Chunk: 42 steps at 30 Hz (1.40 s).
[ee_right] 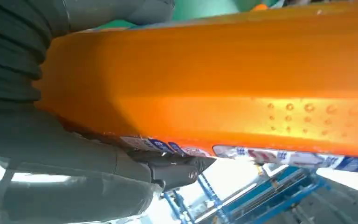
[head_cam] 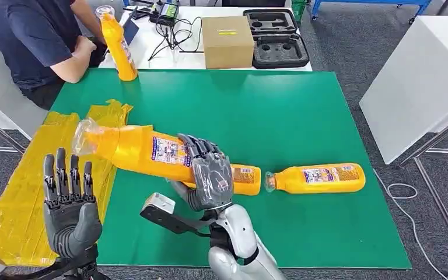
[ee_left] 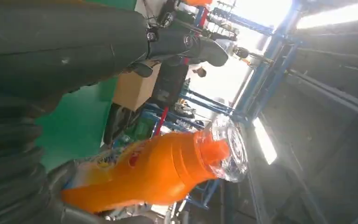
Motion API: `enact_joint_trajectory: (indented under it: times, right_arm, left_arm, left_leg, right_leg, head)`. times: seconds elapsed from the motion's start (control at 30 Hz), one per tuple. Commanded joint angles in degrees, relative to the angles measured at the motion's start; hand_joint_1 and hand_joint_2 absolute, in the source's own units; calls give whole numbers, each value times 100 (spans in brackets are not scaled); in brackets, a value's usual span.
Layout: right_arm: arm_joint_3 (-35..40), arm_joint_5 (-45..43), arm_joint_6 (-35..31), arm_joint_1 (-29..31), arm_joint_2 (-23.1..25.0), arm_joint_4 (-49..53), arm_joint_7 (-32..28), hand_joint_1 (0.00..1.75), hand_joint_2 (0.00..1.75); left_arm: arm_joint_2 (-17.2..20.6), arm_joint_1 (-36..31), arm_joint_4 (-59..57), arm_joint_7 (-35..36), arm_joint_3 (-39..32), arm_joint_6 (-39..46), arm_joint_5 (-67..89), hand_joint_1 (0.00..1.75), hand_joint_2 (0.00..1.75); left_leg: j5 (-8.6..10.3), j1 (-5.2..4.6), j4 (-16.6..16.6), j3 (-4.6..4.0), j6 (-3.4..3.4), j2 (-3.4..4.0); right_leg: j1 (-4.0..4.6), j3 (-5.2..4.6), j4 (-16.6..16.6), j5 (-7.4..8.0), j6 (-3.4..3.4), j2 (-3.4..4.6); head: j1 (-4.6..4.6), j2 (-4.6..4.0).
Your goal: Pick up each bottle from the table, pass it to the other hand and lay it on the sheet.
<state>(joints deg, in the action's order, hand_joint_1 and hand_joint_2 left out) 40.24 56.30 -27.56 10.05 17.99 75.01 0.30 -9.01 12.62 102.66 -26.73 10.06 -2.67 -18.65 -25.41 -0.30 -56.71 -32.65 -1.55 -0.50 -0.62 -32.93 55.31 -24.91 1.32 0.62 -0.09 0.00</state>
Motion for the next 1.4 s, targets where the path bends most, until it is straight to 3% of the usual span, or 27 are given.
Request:
enact_joint_trajectory:
  times: [0.03, 0.17, 0.33, 0.63, 0.87, 1.03, 1.4]
  right_arm:
    - [713, -35, -81, 748, 201, -1360, 276, 175, 175]
    - [1282, 50, -156, 988, 201, -1639, 644, 175, 175]
    - [1615, 231, -559, 1127, 201, -1827, 660, 175, 175]
    - [1647, 649, -670, 965, 201, -1541, 802, 175, 175]
    - [1553, 655, -388, 765, 197, -1482, 600, 175, 175]
    - [1963, 469, -119, 741, 201, -1748, 449, 175, 175]
    - [2570, 110, 500, 747, 181, -1905, 161, 175, 175]
  left_arm:
    - [-19, -203, -395, 242, 482, -260, -532, 0, 175]
    - [-179, -419, -451, 519, 427, -389, -706, 0, 175]
    - [-207, -392, -457, 891, 372, -664, -1231, 0, 175]
    - [-237, -404, -421, 974, 79, -724, -1349, 0, 175]
    - [-334, -390, -335, 1077, -235, -735, -1143, 0, 175]
    - [-477, -446, -171, 1135, -552, -745, -958, 0, 175]
    - [-595, -141, 357, 1077, -797, -663, -753, 0, 175]
  left_leg:
    - [-3, 2, 5, 21, 10, 7]
    - [-5, 4, 5, 28, 14, 5]
    - [-2, 1, 8, 20, 7, 9]
    - [-5, 5, 5, 29, 12, -4]
    - [-1, 2, 8, 17, 9, -4]
    - [-17, 10, 11, 55, 21, -2]
    - [-6, 7, 8, 26, 11, 0]
  right_leg:
    - [3, 20, -5, -2, -5, 1]
    - [5, 26, -6, -4, -7, -3]
    - [2, 17, -7, -1, -3, 4]
    - [6, 29, -8, -7, -5, -13]
    - [3, 15, -8, -3, -4, -9]
    - [12, 56, -15, -18, -12, -15]
    - [8, 25, -12, -8, -5, -10]
  head:
    - [0, -2]
    - [0, 0]
    - [0, 0]
    - [0, 0]
    - [0, 0]
    - [0, 0]
    - [0, 0]
